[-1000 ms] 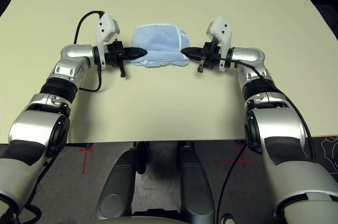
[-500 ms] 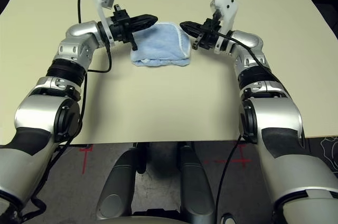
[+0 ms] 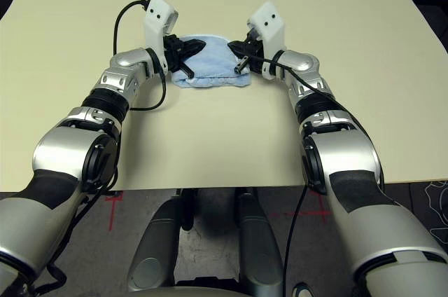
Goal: Fold the towel and set it aside.
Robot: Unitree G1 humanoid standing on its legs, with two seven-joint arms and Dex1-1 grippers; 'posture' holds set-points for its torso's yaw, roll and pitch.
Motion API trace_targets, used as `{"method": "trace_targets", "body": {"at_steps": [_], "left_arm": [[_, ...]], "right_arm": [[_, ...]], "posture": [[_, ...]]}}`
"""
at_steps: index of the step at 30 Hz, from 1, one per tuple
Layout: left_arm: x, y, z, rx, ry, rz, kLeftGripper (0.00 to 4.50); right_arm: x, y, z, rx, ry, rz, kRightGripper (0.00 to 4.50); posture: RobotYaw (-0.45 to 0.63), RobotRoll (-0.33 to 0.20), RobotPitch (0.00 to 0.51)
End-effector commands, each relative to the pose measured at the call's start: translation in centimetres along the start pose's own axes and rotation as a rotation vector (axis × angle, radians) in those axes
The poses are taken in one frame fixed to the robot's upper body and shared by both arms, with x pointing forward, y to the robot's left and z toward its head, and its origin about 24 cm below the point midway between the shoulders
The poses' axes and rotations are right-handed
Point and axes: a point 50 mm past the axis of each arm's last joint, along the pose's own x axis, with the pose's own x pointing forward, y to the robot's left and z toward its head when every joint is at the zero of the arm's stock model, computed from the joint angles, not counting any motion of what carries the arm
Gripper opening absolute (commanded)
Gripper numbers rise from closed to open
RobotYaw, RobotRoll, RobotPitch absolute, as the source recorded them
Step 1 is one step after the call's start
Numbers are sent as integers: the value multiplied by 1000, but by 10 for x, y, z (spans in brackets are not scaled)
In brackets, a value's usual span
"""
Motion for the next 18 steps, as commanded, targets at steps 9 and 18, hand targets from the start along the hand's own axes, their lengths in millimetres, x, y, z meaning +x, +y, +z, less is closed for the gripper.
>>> {"method": "trace_targets", "body": {"at_steps": [9, 18], "left_arm": [[-9, 9, 18, -60, -116, -47, 35], [-34, 17, 48, -89, -293, -209, 35]], "right_arm": [[-10, -13, 19, 186, -242, 9, 0], [-40, -41, 25, 483, -324, 64, 0]], "posture": [[35, 0, 285], [29, 0, 289]]}}
